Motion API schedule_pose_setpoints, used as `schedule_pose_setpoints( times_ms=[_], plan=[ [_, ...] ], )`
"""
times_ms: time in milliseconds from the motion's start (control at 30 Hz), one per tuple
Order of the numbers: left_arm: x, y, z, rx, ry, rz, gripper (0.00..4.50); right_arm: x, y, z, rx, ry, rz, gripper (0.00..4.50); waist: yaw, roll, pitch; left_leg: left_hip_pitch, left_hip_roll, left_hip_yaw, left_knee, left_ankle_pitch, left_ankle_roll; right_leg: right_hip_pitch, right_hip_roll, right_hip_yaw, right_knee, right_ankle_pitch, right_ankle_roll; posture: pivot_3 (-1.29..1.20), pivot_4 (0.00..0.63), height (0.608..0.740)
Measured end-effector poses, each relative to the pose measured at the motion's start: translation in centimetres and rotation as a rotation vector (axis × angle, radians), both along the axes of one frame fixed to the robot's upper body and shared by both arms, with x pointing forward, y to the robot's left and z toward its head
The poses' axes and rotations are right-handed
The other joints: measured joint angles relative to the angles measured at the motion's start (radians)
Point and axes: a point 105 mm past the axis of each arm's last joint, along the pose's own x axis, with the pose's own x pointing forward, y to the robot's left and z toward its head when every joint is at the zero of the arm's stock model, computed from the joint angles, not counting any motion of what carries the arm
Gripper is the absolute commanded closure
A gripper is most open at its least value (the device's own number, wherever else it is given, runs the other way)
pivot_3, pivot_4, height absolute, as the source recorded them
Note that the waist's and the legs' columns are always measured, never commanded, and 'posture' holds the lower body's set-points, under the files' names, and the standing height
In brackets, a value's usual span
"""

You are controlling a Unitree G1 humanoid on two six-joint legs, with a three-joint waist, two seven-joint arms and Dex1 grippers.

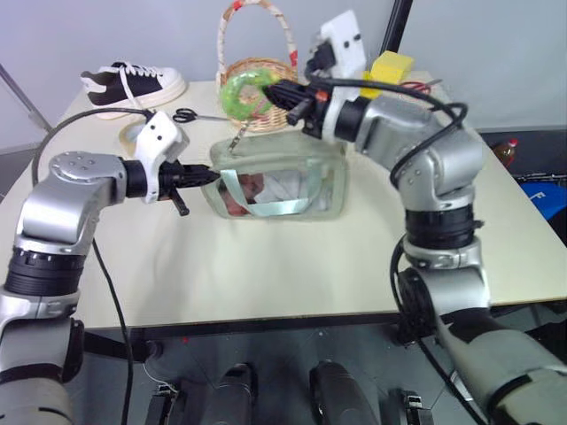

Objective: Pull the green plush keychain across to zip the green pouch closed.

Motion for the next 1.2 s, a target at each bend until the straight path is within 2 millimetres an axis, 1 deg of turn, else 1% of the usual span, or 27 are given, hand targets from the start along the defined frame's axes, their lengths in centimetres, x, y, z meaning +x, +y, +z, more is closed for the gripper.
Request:
schedule_pose_setpoints(
  times_ms=[67,167,267,400,567,667,767,1000,1200],
  plan=[
    [-0.1,0.0,-0.1,-0.007,0.02,0.023,4.5,0.1,0.0,-0.6,0.0,0.014,-0.008,4.47,0.001,0.0,0.0,0.001,0.0,0.0,0.0,0.0,0.0,0.001,0.0,0.0,0.0,0.0,0.0,0.0,0.15,0.74],
    [0.1,0.3,0.0,-0.014,0.024,0.06,4.5,0.5,-0.5,-1.4,-0.014,0.028,-0.032,4.47,0.0,0.0,0.0,0.001,0.0,0.0,0.0,0.0,0.0,0.001,0.0,0.0,0.0,0.0,0.0,0.0,0.15,0.74],
    [0.3,0.6,0.0,-0.014,0.02,0.08,4.5,1.5,-2.6,-2.7,-0.054,0.054,-0.108,4.47,0.001,0.0,0.0,0.001,0.0,0.001,0.0,0.0,0.0,0.001,0.0,0.0,0.0,0.0,0.0,0.0,0.15,0.74],
    [0.1,0.1,0.1,-0.015,0.015,0.045,4.5,2.4,-4.6,-3.8,-0.089,0.086,-0.169,4.47,0.0,0.0,0.0,0.0,0.0,0.001,-0.001,0.0,0.0,0.0,0.0,0.0,0.0,0.0,0.0,0.0,0.15,0.74],
    [-0.1,-0.5,0.2,-0.003,-0.008,-0.016,4.5,3.6,-5.6,-4.4,-0.087,0.108,-0.208,4.47,0.0,0.0,0.0,0.0,0.0,0.003,-0.001,0.0,0.0,0.0,0.0,0.001,0.0,0.0,0.0,0.0,0.15,0.74],
    [-0.1,-0.9,0.4,0.014,-0.02,-0.045,4.5,4.2,-5.8,-4.1,-0.086,0.103,-0.221,4.47,0.002,0.0,0.0,0.0,0.0,0.003,-0.001,0.0,0.0,0.0,0.0,0.001,0.0,0.0,0.0,0.0,0.15,0.74],
    [0.1,-1.0,1.0,0.016,-0.043,-0.053,4.5,4.4,-6.0,-3.1,-0.08,0.07,-0.227,4.47,0.003,0.0,0.0,0.0,0.0,0.003,-0.001,0.0,0.0,0.0,0.0,0.0,-0.001,0.0,0.0,0.0,0.15,0.74],
    [0.3,-1.5,1.9,0.025,-0.087,-0.075,4.5,4.6,-7.1,-2.9,-0.095,0.052,-0.259,4.47,0.002,0.0,0.0,0.0,0.0,0.003,-0.001,0.0,0.0,0.0,0.0,0.0,-0.001,0.0,0.0,0.0,0.15,0.74],
    [0.5,-1.6,1.6,0.032,-0.089,-0.079,4.5,4.7,-7.2,-2.6,-0.087,0.03,-0.263,4.47,0.002,0.0,0.0,0.0,0.0,0.003,-0.001,0.0,0.0,0.0,0.0,0.0,-0.001,0.0,0.0,0.0,0.15,0.74]
  ],
)
